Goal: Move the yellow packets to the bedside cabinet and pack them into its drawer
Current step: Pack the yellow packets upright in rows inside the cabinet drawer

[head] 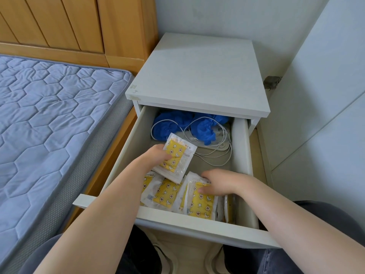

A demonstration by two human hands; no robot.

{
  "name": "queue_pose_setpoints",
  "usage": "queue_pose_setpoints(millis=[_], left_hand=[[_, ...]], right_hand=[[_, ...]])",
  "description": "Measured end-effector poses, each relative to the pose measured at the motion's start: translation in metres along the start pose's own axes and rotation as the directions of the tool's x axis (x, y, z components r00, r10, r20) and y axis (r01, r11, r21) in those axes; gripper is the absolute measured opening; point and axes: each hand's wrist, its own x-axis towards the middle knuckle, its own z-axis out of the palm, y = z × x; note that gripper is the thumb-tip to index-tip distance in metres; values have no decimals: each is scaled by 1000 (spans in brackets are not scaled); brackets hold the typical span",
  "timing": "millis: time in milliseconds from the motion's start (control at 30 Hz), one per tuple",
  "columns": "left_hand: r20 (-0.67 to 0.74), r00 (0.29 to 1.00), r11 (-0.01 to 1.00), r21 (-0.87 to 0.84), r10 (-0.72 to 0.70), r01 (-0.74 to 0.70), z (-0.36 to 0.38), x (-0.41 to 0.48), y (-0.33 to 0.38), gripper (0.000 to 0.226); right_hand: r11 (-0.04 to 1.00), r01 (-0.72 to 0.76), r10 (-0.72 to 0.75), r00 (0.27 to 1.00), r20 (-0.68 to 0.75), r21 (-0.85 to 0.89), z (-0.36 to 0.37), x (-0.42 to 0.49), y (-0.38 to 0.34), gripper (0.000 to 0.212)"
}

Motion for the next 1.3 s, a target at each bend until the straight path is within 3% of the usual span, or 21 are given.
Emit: queue_pose_setpoints(millis=[167, 333, 433, 567, 700, 767, 833, 900, 967, 1033, 1100, 1200, 1300], left_hand=[[49, 999, 999, 45, 4, -6, 1, 4, -3, 40], [124, 992, 999, 45, -21, 15, 2, 5, -7, 34], [113, 994, 1000, 13, -6, 4, 1, 8, -7, 31], [148, 989, 1000, -7, -15, 16, -4, 9, -6, 32], [359, 931, 992, -83, -63, 99, -6, 2, -9, 26], [413, 907, 996, -7, -79, 90, -5, 0, -11, 23], [410, 906, 981, 190, -103, 26, -5, -2, -14, 27], [381, 918, 861, 499, -115, -99, -7, -4, -17, 35], [333, 937, 704, 690, -103, -168, -8, -8, -19, 53], [308, 951, 672, 712, -36, -205, -8, -8, -19, 90], [351, 936, 673, 694, -5, -257, -6, -9, -18, 107], [469, 874, 605, 735, -128, -306, 4, -8, -16, 90], [484, 858, 540, 775, -171, -329, 10, -8, -13, 76]], right_hand=[[993, 10, -16, 999, 48, 114, -2, 6, 2, 50], [997, 13, -19, 997, 81, 75, -8, 11, 5, 50], [998, -10, 8, 1000, 30, 67, -12, 16, 5, 56], [967, -15, 43, 994, -105, 255, -15, 24, 7, 72], [871, 49, 44, 983, -176, 490, -15, 33, -4, 77], [886, 55, 31, 984, -177, 460, -11, 40, -15, 72], [921, 46, 10, 990, -143, 386, -4, 48, -27, 51], [949, 36, -11, 997, -83, 313, 4, 52, -35, 49], [961, 50, -40, 998, -41, 272, 10, 54, -38, 52], [960, 80, -74, 997, -32, 267, 12, 54, -38, 47], [962, 110, -106, 994, -30, 251, 13, 51, -39, 50], [956, 107, -89, 993, -79, 273, 10, 47, -39, 56], [958, -41, 48, 999, -18, 285, 3, 44, -25, 59]])
